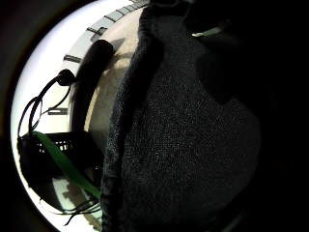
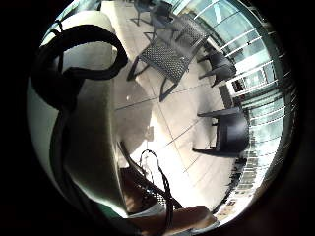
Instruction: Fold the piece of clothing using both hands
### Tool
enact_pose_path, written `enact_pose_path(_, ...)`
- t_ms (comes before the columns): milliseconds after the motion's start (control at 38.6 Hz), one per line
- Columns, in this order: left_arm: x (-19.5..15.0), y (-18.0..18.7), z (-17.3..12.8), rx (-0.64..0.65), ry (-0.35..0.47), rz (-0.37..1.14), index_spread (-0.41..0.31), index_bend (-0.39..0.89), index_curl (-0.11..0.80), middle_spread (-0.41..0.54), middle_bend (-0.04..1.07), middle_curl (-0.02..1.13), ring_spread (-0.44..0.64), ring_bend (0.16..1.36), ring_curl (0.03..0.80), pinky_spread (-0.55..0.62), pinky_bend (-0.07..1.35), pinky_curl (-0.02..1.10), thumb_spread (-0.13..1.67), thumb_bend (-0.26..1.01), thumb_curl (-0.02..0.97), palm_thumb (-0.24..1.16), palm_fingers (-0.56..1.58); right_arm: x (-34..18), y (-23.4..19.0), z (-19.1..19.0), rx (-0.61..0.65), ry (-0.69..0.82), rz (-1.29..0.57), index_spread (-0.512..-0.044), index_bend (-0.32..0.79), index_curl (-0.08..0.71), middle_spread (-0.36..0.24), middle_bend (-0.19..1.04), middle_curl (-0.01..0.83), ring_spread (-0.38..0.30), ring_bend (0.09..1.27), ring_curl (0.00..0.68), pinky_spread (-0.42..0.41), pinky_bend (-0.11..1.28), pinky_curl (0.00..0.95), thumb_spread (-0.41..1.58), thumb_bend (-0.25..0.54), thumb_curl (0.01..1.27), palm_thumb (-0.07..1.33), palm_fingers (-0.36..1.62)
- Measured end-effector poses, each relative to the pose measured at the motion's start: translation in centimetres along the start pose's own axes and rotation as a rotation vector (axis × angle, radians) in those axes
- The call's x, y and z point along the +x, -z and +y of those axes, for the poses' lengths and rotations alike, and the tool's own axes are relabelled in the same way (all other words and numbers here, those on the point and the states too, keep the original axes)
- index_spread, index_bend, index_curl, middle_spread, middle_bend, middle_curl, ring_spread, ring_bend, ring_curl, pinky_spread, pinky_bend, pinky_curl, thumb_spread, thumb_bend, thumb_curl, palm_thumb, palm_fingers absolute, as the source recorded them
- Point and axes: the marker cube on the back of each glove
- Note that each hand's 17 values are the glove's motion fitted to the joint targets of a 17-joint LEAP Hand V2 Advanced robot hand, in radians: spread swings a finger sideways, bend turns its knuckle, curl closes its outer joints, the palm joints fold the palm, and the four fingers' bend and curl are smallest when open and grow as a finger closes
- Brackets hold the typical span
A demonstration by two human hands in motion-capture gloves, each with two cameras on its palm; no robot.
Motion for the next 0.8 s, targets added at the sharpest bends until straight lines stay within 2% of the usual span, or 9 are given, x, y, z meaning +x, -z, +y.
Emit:
enact_pose_path(78, 0.1, 0.1, 0.4, -0.049, -0.012, 0.033, -0.091, 0.15, 0.371, 0.011, 0.17, 0.36, 0.25, 0.49, 0.325, 0.38, 0.33, 0.34, 1.57, -0.02, 0.125, 0.15, 0.35, -0.3, 0.9, 0.2, -0.053, -0.024, 0.005, -0.274, 0.01, 0.136, -0.183, 0.51, 0.482, -0.176, 0.79, 0.443, -0.125, 0.60, 0.392, 1.21, 0.078, 0.31, 0.79, 1.10)
enact_pose_path(155, -0.8, 0.6, -0.1, -0.047, 0.007, 0.040, -0.086, 0.15, 0.369, 0.017, 0.18, 0.36, 0.26, 0.49, 0.322, 0.39, 0.33, 0.34, 1.57, -0.01, 0.125, 0.14, 0.36, -2.9, 1.1, -0.3, -0.151, -0.017, -0.185, -0.279, 0.03, 0.142, -0.200, 0.54, 0.499, -0.194, 0.83, 0.478, -0.166, 0.63, 0.422, 1.17, 0.088, 0.34, 0.85, 1.15)
enact_pose_path(233, -3.0, -1.0, -4.8, 0.073, 0.014, 0.059, -0.072, 0.14, 0.361, 0.021, 0.18, 0.36, 0.27, 0.50, 0.322, 0.39, 0.33, 0.34, 1.56, 0.00, 0.134, 0.15, 0.36, -7.0, 1.7, -2.2, -0.152, 0.057, -0.464, -0.282, 0.05, 0.145, -0.208, 0.54, 0.506, -0.202, 0.86, 0.500, -0.192, 0.68, 0.448, 1.09, 0.079, 0.37, 0.89, 1.17)
enact_pose_path(285, -4.3, -1.8, -7.6, 0.154, 0.008, 0.096, -0.069, 0.14, 0.356, 0.024, 0.18, 0.36, 0.27, 0.51, 0.321, 0.39, 0.33, 0.34, 1.56, 0.01, 0.144, 0.18, 0.36, -9.1, 3.1, -2.5, -0.156, 0.107, -0.575, -0.284, 0.06, 0.148, -0.210, 0.54, 0.510, -0.206, 0.87, 0.508, -0.201, 0.71, 0.460, 1.05, 0.069, 0.39, 0.91, 1.17)
enact_pose_path(311, -4.7, -1.6, -8.1, 0.177, 0.007, 0.120, -0.067, 0.14, 0.356, 0.024, 0.19, 0.36, 0.28, 0.51, 0.322, 0.39, 0.33, 0.34, 1.56, 0.01, 0.146, 0.18, 0.37, -10.1, 4.0, -2.4, -0.159, 0.129, -0.608, -0.281, 0.06, 0.148, -0.211, 0.55, 0.513, -0.209, 0.88, 0.513, -0.205, 0.71, 0.463, 1.04, 0.064, 0.39, 0.91, 1.17)
enact_pose_path(440, -6.5, 4.0, -5.5, 0.273, 0.024, 0.222, -0.066, 0.14, 0.350, 0.021, 0.19, 0.36, 0.26, 0.52, 0.320, 0.37, 0.34, 0.35, 1.55, 0.04, 0.170, 0.25, 0.42, -17.8, 9.7, 0.4, -0.160, 0.297, -0.700, -0.282, 0.06, 0.153, -0.214, 0.56, 0.518, -0.218, 0.89, 0.524, -0.224, 0.74, 0.484, 0.96, 0.035, 0.43, 0.94, 1.17)
enact_pose_path(544, -8.0, 7.8, -2.9, 0.345, 0.051, 0.240, -0.068, 0.14, 0.346, 0.020, 0.18, 0.36, 0.25, 0.52, 0.322, 0.37, 0.34, 0.36, 1.55, 0.06, 0.186, 0.29, 0.43, -24.0, 11.4, 3.4, -0.155, 0.425, -0.669, -0.282, 0.07, 0.156, -0.214, 0.56, 0.521, -0.220, 0.90, 0.527, -0.231, 0.76, 0.493, 0.90, 0.011, 0.45, 0.95, 1.16)
enact_pose_path(673, -10.9, 9.8, -0.9, 0.398, 0.118, 0.207, -0.069, 0.14, 0.341, 0.018, 0.18, 0.36, 0.24, 0.53, 0.326, 0.36, 0.34, 0.36, 1.55, 0.07, 0.200, 0.32, 0.44, -31.3, 10.3, 8.0, -0.193, 0.579, -0.581, -0.296, 0.05, 0.153, -0.214, 0.58, 0.525, -0.222, 0.90, 0.531, -0.235, 0.77, 0.499, 0.85, -0.015, 0.48, 0.96, 1.16)
enact_pose_path(803, -13.6, 9.8, 0.5, 0.414, 0.179, 0.241, -0.073, 0.13, 0.335, 0.009, 0.18, 0.36, 0.22, 0.53, 0.323, 0.35, 0.34, 0.36, 1.56, 0.09, 0.213, 0.36, 0.45, -36.7, 7.5, 12.5, -0.205, 0.682, -0.395, -0.307, 0.04, 0.145, -0.209, 0.59, 0.527, -0.223, 0.91, 0.535, -0.243, 0.77, 0.500, 0.82, -0.021, 0.51, 0.97, 1.14)
